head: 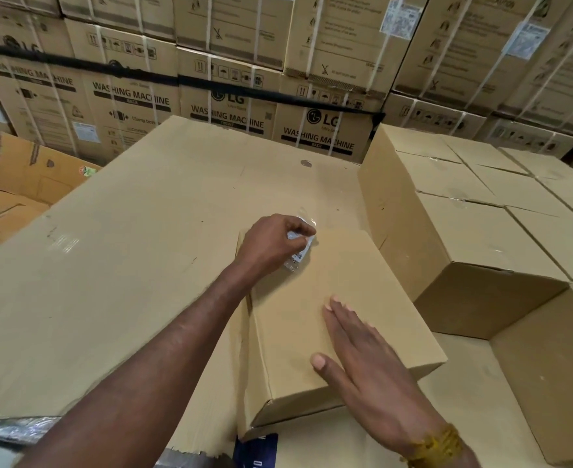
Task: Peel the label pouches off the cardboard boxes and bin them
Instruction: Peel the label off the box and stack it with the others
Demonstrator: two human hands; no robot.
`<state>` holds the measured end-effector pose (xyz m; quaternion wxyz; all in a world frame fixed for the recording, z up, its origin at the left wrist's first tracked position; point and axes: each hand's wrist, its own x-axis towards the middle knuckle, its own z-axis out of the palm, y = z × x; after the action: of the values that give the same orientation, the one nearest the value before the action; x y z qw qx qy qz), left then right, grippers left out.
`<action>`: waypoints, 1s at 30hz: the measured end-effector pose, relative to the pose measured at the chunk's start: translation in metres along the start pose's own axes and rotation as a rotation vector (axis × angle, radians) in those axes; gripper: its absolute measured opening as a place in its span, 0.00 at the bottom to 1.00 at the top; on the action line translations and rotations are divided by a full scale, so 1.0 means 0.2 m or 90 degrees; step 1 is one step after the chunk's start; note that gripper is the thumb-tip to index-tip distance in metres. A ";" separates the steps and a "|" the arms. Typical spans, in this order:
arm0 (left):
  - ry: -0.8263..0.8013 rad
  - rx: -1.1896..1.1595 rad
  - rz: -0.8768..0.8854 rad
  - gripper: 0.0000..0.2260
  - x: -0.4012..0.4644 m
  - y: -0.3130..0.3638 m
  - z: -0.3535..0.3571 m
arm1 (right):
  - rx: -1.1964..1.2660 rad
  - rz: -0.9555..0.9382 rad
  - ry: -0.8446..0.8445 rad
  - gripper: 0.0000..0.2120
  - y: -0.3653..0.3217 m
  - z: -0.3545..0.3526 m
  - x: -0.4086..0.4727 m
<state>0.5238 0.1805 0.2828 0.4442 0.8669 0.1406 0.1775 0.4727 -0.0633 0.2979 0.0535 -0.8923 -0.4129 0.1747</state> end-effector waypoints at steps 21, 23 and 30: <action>0.001 0.011 0.011 0.14 -0.01 0.02 0.00 | 0.028 0.058 0.052 0.36 0.13 -0.08 0.27; 0.004 0.010 0.008 0.14 -0.02 0.02 -0.01 | 0.024 0.073 0.068 0.37 0.13 -0.09 0.36; 0.003 -0.004 -0.002 0.14 -0.01 0.01 0.00 | 0.006 0.034 0.047 0.37 0.02 0.01 0.00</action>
<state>0.5216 0.1786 0.2850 0.4470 0.8648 0.1424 0.1792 0.4761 -0.0661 0.2951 0.0684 -0.9085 -0.3859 0.1452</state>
